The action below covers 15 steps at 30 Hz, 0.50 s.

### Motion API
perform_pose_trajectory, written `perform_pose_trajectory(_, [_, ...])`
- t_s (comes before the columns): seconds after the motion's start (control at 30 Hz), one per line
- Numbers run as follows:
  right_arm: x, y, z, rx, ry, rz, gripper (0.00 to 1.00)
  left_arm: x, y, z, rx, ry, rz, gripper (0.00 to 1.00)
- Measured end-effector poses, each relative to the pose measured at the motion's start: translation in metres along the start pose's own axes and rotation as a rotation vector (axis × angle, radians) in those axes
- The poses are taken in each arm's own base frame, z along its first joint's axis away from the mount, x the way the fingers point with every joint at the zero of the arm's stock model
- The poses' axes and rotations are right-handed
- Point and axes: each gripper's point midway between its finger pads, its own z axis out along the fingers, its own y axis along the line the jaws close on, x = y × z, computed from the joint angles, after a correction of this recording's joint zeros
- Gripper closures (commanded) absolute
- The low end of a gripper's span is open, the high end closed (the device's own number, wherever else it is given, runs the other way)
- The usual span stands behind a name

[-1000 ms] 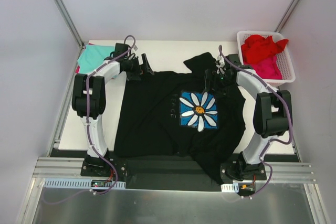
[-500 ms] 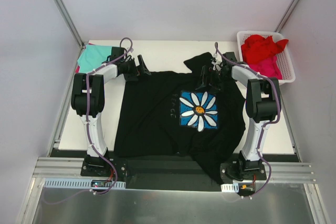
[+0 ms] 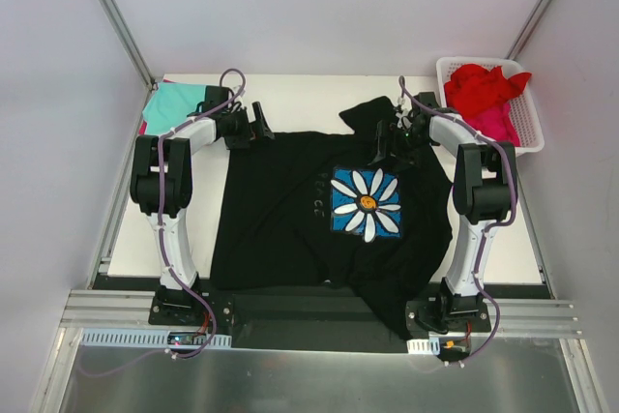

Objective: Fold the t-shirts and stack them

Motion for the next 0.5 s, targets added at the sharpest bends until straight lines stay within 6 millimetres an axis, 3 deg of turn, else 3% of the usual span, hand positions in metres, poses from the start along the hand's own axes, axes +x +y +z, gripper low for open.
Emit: perform_pose_trajectory(0.5, [0.001,-0.016,-0.005,0.09,0.01,-0.011,0.04,-0.008,0.023,-0.008,-0.112,-0.034,0.029,0.01])
